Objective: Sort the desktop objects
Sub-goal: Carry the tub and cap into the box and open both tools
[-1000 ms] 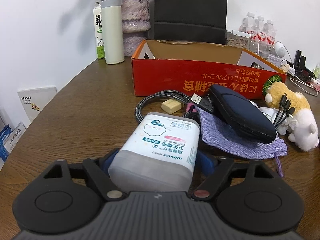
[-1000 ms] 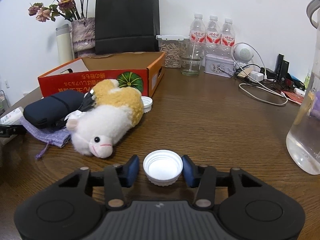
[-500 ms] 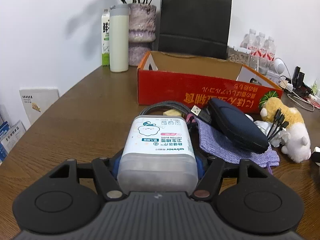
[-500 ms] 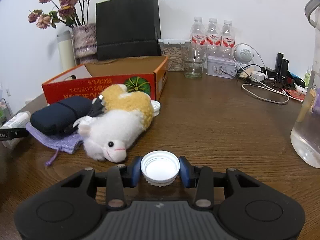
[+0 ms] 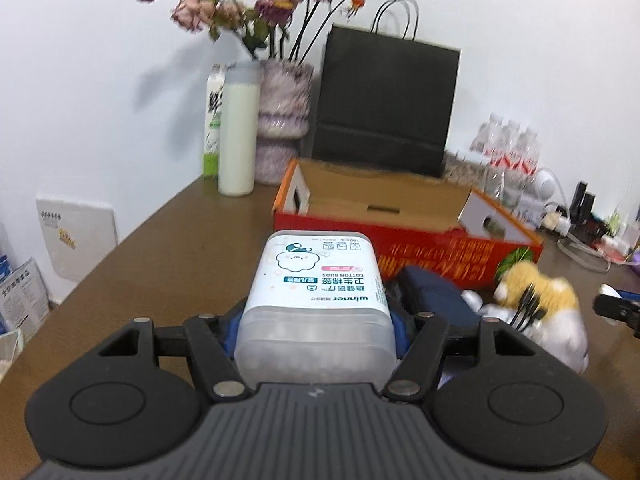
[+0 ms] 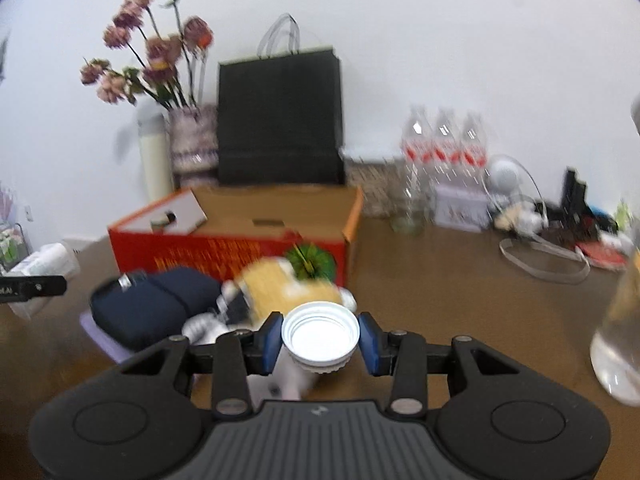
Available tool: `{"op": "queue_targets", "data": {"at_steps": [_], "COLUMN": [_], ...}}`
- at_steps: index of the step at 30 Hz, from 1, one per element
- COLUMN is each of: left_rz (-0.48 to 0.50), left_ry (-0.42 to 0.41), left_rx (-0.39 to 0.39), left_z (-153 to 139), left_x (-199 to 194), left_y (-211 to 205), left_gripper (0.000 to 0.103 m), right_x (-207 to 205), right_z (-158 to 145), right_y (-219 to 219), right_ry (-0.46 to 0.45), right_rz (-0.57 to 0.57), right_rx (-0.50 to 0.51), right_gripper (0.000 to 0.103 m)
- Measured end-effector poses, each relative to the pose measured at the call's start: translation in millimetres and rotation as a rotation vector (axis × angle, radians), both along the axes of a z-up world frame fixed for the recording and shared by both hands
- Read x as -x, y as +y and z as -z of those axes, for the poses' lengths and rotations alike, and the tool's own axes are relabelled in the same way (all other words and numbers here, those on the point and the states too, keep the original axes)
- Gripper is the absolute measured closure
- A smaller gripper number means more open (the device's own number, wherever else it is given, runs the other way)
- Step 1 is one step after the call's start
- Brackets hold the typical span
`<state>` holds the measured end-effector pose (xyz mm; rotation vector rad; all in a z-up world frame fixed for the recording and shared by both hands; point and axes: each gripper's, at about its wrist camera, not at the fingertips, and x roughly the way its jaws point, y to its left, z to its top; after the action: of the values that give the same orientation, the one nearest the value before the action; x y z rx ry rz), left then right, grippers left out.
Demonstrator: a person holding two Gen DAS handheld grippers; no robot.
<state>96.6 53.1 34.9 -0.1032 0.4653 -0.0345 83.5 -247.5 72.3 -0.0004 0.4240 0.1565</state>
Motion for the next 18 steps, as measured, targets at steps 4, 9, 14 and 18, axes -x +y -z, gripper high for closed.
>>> {"op": "queue_targets", "data": {"at_steps": [4,9,14,18], "left_rz": [0.022,0.033,0.032,0.027], "left_ry": [-0.041,-0.093,-0.110,-0.094], "left_rx": [-0.013,0.000,0.022,0.043], "left_z": [-19,-36,-44,-40], "left_x": [-14,-41,-81,-113], "left_y": [-7,-19,-29,-33], "left_gripper": [0.037,0.037,0.037,0.037], "right_x": [-20,-52,-92,-128], "right_z": [-23,-48,-62,-58], "right_y": [18,37,49,56], "right_ry": [-0.066,-0.141,-0.176,-0.161], "right_rz": [-0.044,-0.070,-0.086,-0.097], "right_rx": [0.004,-0.003,-0.028,-0.053], "right_gripper": [0.064,0.064,0.064,0.064]}}
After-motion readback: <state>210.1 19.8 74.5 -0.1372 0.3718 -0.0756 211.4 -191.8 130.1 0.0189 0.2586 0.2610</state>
